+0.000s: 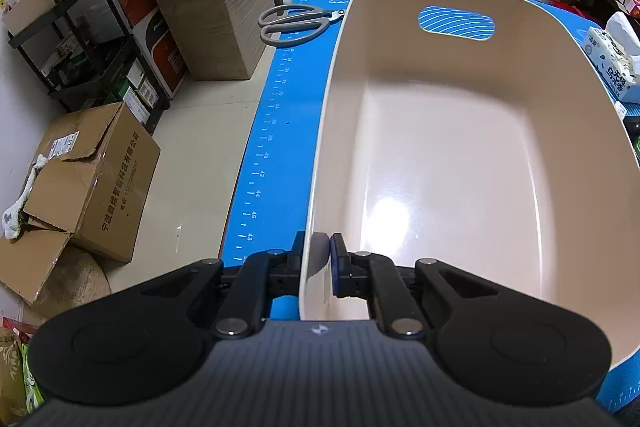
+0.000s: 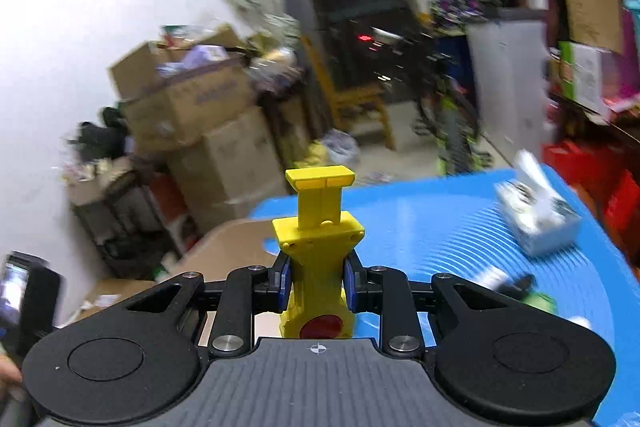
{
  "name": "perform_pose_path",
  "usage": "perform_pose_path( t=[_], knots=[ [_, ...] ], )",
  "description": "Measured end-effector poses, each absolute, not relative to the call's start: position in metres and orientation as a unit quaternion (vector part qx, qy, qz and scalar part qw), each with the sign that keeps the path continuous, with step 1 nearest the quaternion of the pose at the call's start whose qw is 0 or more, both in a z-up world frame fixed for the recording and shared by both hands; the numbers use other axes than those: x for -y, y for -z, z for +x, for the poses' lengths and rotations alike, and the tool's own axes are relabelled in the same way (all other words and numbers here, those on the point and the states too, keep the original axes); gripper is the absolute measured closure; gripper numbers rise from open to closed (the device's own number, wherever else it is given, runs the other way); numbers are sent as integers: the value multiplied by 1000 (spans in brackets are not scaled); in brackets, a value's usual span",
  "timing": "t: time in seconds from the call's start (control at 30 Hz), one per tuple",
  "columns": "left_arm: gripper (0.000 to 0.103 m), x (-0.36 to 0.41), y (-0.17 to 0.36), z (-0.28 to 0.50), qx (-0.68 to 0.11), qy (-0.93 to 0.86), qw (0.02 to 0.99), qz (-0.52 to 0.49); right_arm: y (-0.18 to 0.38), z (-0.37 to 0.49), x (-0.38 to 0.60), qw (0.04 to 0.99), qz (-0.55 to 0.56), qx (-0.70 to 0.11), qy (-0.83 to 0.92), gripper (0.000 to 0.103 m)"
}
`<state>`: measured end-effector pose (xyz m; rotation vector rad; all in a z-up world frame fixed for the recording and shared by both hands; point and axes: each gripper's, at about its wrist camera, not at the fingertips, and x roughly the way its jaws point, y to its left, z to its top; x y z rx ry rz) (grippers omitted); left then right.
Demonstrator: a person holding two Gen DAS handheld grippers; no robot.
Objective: Organize rigid objects
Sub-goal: 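Carry the yellow toy into the basket and open the right tool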
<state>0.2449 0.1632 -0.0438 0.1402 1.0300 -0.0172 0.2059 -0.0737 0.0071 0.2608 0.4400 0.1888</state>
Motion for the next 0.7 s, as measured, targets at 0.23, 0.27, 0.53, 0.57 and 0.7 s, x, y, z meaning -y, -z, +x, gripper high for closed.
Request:
perform_pose_path(
  t=[0.23,0.27,0.53,0.57,0.7],
  knots=[
    [90,-163,44,245,-492,9,868,69,3,236,23,954,100,-246,-137,69],
    [90,-163,44,245,-492,9,868,70,5,238,16,952,96,-256,-141,69],
    [90,-163,44,245,-492,10,868,71,47,265,-23,919,41,-362,-154,69],
    [90,-163,44,246,-492,10,867,71,52,268,-27,914,36,-373,-154,69],
    [90,-163,44,246,-492,10,868,71,63,272,-35,899,13,-408,-156,69]
  ],
)
